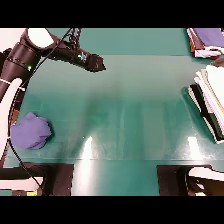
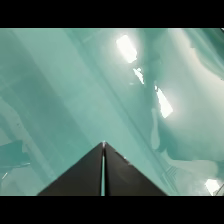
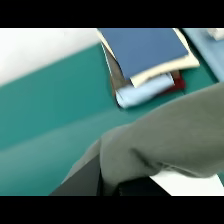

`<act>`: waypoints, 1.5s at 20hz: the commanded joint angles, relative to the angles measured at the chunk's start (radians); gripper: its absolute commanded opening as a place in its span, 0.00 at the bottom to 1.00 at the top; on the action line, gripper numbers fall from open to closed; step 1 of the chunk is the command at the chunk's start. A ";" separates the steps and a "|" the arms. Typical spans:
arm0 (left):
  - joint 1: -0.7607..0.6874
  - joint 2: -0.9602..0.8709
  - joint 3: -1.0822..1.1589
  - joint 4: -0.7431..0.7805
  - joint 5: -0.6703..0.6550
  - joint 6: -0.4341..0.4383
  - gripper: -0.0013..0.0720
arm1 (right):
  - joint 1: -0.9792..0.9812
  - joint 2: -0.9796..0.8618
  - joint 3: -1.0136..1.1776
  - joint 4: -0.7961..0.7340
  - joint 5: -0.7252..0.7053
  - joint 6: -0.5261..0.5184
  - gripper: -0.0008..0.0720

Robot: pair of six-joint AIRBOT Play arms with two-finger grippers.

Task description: Fold the shirts.

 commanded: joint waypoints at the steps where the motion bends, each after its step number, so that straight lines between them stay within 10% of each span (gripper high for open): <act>1: 0.000 0.000 0.000 0.002 -0.007 0.001 0.05 | -0.083 0.019 -0.008 -0.169 0.274 -0.002 0.04; 5: 0.000 0.000 0.000 0.004 -0.023 0.001 0.05 | -0.149 0.111 -0.233 -0.388 0.325 0.026 0.11; 7: 0.000 0.000 0.000 0.006 -0.024 0.001 0.05 | -0.180 0.175 -0.384 -0.457 0.323 0.026 0.38; 9: 0.000 0.000 0.000 0.006 -0.025 0.001 0.05 | -0.226 0.229 -0.511 -0.503 0.322 0.024 0.41; 11: 0.000 0.000 0.000 0.006 -0.024 0.002 0.05 | -0.275 0.263 -0.594 -0.502 0.321 0.024 0.74; 20: 0.000 0.000 0.000 0.006 -0.042 0.027 0.05 | -0.240 0.341 -0.436 -0.442 0.191 0.032 0.74; 30: 0.000 0.000 0.000 -0.003 -0.039 0.026 0.05 | 0.582 0.241 -0.209 -0.209 0.200 0.062 0.74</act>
